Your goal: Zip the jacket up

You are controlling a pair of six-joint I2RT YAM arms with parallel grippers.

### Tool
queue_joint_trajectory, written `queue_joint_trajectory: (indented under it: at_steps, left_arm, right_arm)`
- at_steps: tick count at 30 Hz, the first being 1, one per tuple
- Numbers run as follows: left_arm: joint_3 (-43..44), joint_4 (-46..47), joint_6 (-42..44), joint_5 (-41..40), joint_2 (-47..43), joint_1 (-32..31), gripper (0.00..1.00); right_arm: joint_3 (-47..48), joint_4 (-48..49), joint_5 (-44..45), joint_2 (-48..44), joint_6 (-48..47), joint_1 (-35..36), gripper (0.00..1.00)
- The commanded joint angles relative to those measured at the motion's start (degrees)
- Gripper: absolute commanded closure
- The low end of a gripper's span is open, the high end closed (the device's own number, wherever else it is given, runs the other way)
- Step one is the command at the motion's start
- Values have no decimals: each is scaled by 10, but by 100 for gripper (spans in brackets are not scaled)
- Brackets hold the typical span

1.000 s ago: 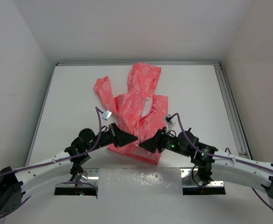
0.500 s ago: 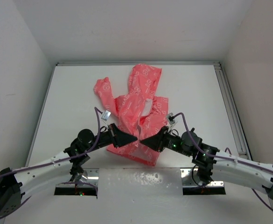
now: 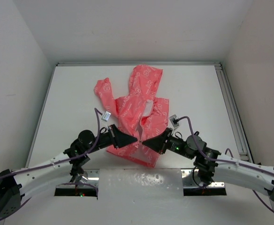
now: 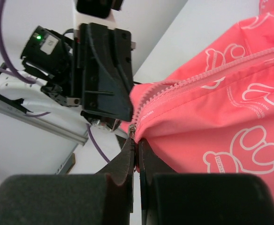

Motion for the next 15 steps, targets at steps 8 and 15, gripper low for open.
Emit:
queue_joint_trajectory:
  at_steps: [8, 15]
  left_arm:
    - [31, -38, 36, 5, 17, -1, 100]
    - [50, -78, 71, 13, 23, -1, 100]
  right_arm:
    - [36, 7, 18, 4, -24, 3, 100]
    - [58, -43, 43, 11, -38, 3, 100]
